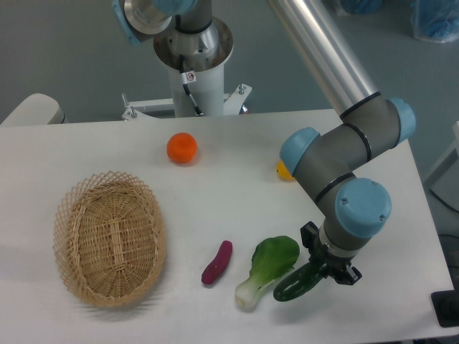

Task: Place the cucumber in the basket
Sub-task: 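Close the gripper on the green cucumber beside the bok choy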

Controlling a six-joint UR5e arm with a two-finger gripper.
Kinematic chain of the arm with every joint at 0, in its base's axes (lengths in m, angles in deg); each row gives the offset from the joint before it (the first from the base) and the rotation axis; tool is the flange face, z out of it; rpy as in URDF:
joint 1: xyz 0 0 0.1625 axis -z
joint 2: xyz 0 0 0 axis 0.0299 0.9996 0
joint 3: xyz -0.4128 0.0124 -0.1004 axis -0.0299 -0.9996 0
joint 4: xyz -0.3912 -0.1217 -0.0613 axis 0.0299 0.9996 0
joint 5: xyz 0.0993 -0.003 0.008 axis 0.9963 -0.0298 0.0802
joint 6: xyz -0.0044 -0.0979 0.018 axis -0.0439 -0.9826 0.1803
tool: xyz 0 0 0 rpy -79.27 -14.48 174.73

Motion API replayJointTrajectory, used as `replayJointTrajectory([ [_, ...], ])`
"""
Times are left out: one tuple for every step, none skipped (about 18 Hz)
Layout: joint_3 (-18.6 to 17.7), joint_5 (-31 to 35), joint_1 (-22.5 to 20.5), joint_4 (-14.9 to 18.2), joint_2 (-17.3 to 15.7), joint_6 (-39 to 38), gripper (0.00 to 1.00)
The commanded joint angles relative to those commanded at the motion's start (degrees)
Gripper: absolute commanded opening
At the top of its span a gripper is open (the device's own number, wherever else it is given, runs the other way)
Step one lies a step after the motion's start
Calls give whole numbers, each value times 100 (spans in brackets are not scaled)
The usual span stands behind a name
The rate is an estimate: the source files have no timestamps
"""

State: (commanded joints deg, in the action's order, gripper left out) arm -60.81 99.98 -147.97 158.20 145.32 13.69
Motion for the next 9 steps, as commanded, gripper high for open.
replayJointTrajectory([
  [0, 0, -9, 0, 0, 0, 27],
  [-9, 0, 0, 0, 0, 0, 27],
  [-9, 0, 0, 0, -9, -9, 27],
  [-26, 0, 9, 0, -17, -9, 27],
  [-26, 0, 18, 9, -18, -26, 27],
  [-35, 0, 26, 9, -26, -35, 27],
  [-35, 0, 26, 9, -35, -35, 27],
  [-44, 0, 26, 9, -35, -44, 27],
  [-53, 0, 35, 9, -44, -70, 27],
])
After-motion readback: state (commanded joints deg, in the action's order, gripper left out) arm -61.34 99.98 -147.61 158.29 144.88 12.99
